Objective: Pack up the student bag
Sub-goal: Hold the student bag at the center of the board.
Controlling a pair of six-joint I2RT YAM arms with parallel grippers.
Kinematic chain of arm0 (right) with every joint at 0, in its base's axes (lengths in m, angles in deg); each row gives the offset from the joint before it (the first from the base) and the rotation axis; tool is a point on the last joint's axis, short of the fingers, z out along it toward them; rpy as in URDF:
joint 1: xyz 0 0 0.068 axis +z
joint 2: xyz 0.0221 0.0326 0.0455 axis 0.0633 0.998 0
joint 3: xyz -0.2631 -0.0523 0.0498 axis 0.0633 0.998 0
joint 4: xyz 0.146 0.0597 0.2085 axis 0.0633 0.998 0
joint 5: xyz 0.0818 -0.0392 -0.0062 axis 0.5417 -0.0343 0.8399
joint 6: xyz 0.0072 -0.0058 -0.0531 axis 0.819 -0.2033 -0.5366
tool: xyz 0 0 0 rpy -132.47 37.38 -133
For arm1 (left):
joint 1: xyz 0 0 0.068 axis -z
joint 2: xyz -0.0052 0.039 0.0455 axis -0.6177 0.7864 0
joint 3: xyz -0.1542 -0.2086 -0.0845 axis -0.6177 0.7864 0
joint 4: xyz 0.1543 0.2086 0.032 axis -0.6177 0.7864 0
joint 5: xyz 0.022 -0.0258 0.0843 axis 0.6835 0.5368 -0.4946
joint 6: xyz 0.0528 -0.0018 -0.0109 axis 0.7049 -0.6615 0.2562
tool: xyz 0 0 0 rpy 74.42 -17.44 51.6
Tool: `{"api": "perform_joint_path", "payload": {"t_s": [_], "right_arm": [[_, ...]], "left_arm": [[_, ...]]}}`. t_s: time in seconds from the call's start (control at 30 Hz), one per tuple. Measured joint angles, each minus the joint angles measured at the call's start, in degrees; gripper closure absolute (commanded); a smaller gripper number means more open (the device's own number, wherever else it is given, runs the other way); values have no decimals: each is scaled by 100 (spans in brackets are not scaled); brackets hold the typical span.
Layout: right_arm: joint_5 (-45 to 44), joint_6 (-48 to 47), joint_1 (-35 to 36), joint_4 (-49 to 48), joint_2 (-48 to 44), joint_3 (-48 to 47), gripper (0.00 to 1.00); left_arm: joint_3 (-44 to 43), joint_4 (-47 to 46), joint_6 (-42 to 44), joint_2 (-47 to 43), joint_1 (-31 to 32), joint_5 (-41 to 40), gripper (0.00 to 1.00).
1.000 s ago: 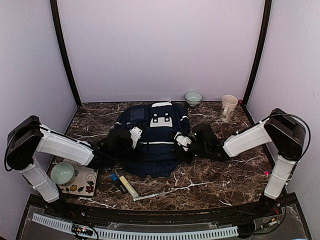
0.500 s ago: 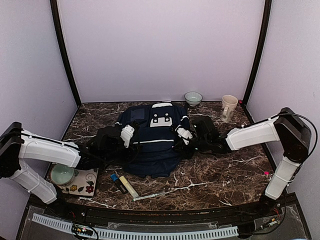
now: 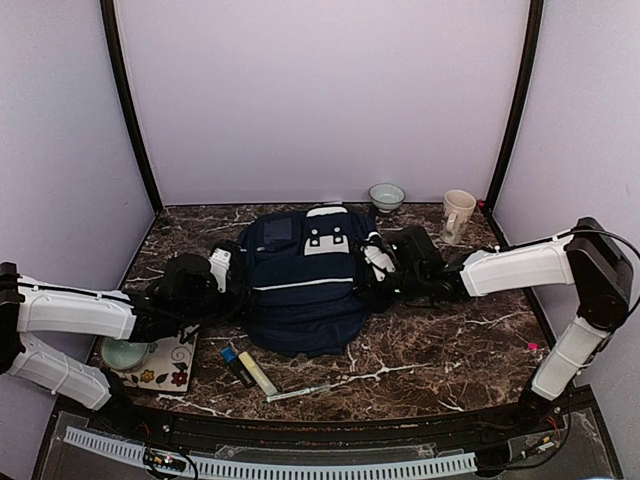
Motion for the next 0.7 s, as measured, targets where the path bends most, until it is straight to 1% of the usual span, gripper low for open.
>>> {"api": "perform_joint_path", "payload": {"t_s": [0.17, 0.33, 0.47, 0.7], "right_arm": [[-256, 186, -61, 122, -22, 33, 100], [-431, 341, -192, 155, -87, 173, 100], [-474, 409, -317, 192, -260, 297, 100], [-507, 439, -358, 286, -345, 310, 100]], "left_arm": [[85, 4, -356, -26, -240, 439, 24], [208, 4, -568, -111, -525, 774, 31], [293, -59, -621, -98, -632, 1056, 35], [310, -284, -723, 354, -726, 1445, 38]]}}
